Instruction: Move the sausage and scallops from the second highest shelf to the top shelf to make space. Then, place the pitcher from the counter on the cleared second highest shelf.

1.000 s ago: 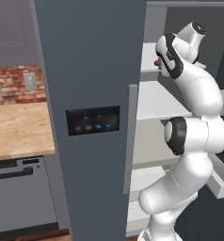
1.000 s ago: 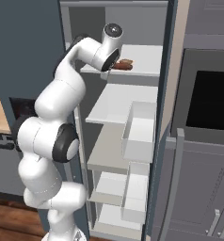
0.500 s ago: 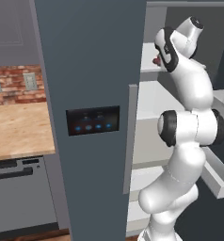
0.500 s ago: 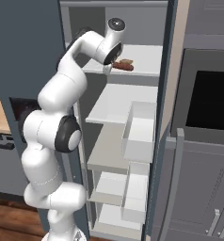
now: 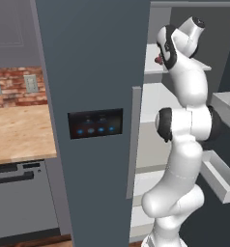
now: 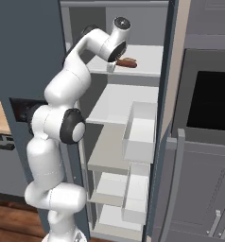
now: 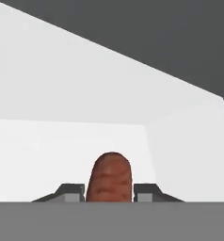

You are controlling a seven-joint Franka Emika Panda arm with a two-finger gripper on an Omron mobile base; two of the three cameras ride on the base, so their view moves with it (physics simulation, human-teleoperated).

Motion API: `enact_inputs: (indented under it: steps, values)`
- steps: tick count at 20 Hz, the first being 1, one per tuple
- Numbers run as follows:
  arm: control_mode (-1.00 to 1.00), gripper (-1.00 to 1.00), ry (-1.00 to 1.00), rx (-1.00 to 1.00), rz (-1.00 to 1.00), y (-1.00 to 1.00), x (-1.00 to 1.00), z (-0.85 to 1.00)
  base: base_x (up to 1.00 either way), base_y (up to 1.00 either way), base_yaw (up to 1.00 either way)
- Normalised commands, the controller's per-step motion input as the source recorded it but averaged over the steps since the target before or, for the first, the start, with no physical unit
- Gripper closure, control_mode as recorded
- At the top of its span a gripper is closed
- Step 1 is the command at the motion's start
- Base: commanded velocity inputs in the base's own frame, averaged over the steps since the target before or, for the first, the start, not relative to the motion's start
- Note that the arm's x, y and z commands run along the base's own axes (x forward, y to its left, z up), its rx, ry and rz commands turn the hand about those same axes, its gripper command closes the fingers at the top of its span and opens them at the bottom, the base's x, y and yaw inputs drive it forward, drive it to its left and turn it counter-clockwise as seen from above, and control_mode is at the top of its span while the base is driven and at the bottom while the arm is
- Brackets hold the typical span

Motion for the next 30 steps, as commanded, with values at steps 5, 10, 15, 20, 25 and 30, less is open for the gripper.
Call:
enact_inputs:
  steps: [5,10,15,20,25,30]
  values:
    - [-1.00,1.00,0.00,0.00,0.04,-0.20,0.60,-0.27,0.00,0.00,0.00]
    - [-1.00,-1.00,0.00,0.00,0.05,-0.21,0.59,-0.24,0.00,0.00,0.00]
    - [-1.00,-1.00,-0.09,-0.01,0.04,-0.01,0.39,-0.28,0.00,0.00,0.00]
    - [-1.00,-1.00,-0.23,-0.08,0.01,0.00,0.01,-0.30,0.00,0.00,0.00]
    - [-1.00,-1.00,-0.24,-0.12,0.00,0.03,-0.07,-0.32,0.00,0.00,0.00]
    - [-1.00,-1.00,-0.09,-0.15,0.00,0.18,-0.38,-0.26,0.00,0.00,0.00]
